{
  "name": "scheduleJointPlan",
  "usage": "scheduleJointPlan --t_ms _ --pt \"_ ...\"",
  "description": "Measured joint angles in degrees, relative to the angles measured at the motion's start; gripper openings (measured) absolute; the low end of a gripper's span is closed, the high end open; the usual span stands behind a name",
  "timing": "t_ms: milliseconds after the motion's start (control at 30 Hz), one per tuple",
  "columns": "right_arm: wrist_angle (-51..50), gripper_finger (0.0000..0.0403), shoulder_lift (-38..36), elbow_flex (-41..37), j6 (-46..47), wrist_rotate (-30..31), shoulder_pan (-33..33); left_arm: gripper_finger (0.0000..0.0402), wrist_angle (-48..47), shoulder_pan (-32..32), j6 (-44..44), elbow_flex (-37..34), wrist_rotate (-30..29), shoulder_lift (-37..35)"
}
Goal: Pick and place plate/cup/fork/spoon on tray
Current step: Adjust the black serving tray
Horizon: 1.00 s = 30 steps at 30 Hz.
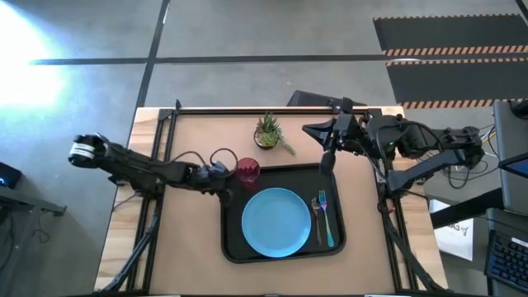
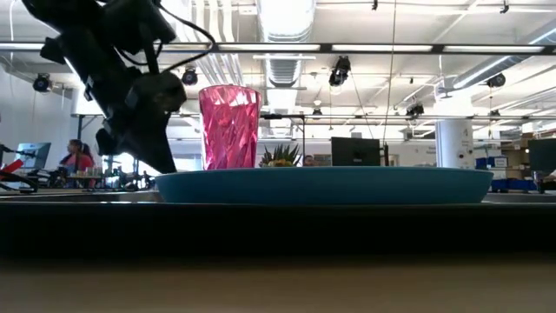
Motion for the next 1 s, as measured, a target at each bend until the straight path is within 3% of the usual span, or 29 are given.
scheduleJointPlan --t_ms 433,1000 --pt "-1.24 0.0008 -1.7 0.0 -0.29 -0.05 0.0 0.0 -1.04 0.97 -0.61 0.55 -1.68 7.03" --pt "-1.31 0.0009 -1.48 0.0 0.29 -0.66 0.02 0.0 -3.86 7.5 5.35 0.66 -5.39 7.24"
